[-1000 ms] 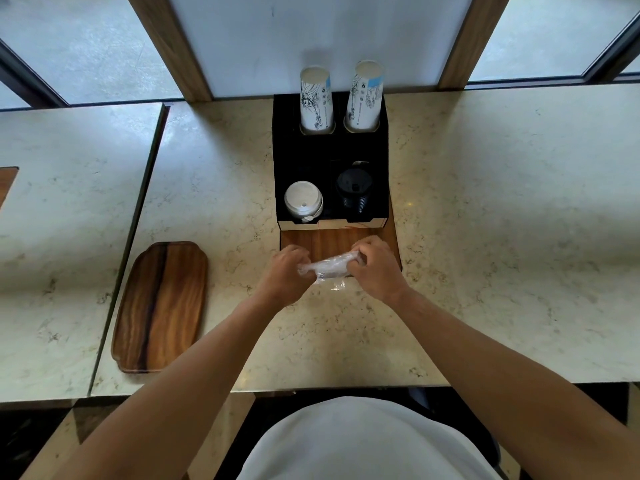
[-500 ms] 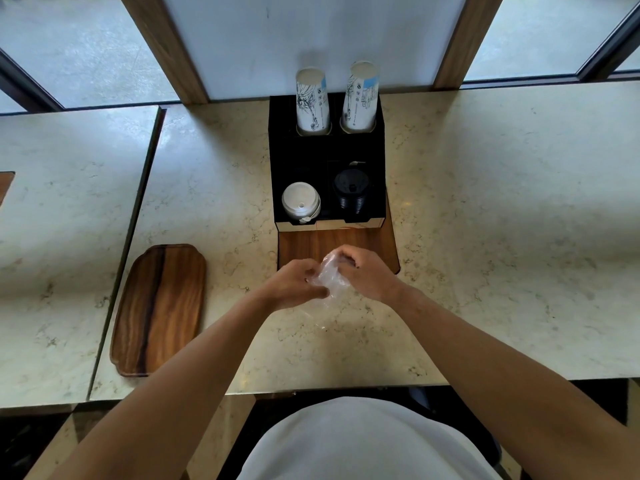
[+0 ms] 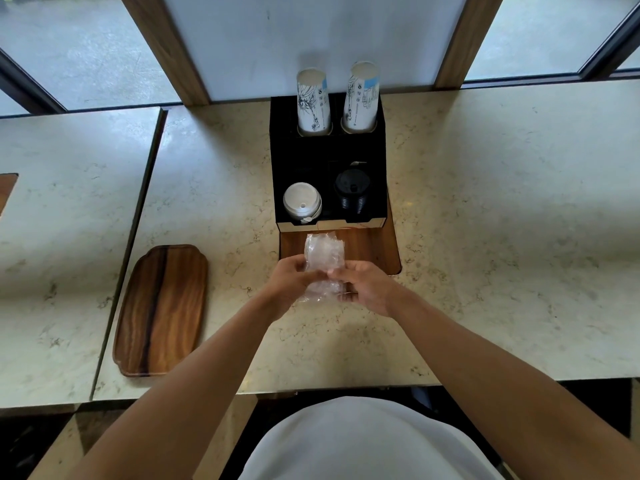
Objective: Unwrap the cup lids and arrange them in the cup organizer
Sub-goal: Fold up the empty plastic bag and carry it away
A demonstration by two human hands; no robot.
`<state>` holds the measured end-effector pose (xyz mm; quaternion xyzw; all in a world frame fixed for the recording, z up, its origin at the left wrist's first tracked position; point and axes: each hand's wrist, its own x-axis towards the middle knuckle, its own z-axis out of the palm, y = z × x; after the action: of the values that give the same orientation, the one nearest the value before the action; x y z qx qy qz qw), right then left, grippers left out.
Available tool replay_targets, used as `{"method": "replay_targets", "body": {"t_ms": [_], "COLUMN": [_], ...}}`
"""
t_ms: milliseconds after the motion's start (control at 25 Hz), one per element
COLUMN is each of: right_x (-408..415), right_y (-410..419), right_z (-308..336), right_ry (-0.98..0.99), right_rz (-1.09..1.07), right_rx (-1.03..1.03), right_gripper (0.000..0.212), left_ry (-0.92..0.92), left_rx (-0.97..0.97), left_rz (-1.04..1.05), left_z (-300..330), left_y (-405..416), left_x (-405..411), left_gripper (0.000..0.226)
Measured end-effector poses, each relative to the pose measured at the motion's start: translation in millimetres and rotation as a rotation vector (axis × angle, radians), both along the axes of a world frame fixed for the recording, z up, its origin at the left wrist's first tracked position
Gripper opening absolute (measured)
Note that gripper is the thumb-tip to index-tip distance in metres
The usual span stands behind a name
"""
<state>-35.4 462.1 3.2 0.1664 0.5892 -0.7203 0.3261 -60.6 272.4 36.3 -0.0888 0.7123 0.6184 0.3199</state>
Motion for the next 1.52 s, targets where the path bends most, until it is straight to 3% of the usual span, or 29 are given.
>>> {"method": "replay_targets", "body": {"t_ms": [160, 360, 560, 680, 920, 1120, 1240, 1400, 1520], "right_x": [-0.4, -0.6, -0.6, -1.0, -4.4, -7.9, -6.9, -3.9, -3.5], "right_y": [0.5, 0.6, 0.3, -0.3, 4.4, 8.8, 8.3, 9.9, 7.8], "right_z": [-2.2, -0.3, 3.8, 5.5, 10.6, 11.9, 11.5, 6.6, 0.9], "right_ry": [0.01, 0.031, -0.028, -0.07, -0.149, -0.208, -0.113, -0.034, -0.019], "right_rz": [-0.056, -0.098, -0.204, -0.277, -0.3, -0.222, -0.143, -0.218, -0.293], "right_rx": [0.001, 0.022, -0.165, -0.34, -0.487, -0.273, -0.165, -0.173, -0.154], "right_gripper": [0.028, 0.029, 0.04, 0.036, 0.026, 0.04, 0.016, 0.051, 0.053], "left_ry": [-0.131, -0.117, -0.196, -0.311, -0.459, -0.358, -0.26, -0.187, -0.127], "left_rx": [0.144, 0.089, 0.281, 0.465, 0.643, 0.363, 0.282, 0.23, 0.143], "left_rz": [0.05, 0.029, 0.105, 0.159, 0.197, 0.063, 0.021, 0.143, 0.174], "left_z": [-1.7, -2.9, -4.4, -1.4, 3.3, 0.2, -5.8, -13.3, -18.0], "left_y": [-4.2, -3.5, -5.0, -3.8, -7.2, -6.4, -7.9, -11.9, -13.2], "left_x": [-1.7, -2.3, -0.8, -1.4, -5.0, -8.8, -8.5, -7.1, -5.9], "left_gripper": [0.023, 0.023, 0.037, 0.034, 0.041, 0.03, 0.027, 0.053, 0.053]}}
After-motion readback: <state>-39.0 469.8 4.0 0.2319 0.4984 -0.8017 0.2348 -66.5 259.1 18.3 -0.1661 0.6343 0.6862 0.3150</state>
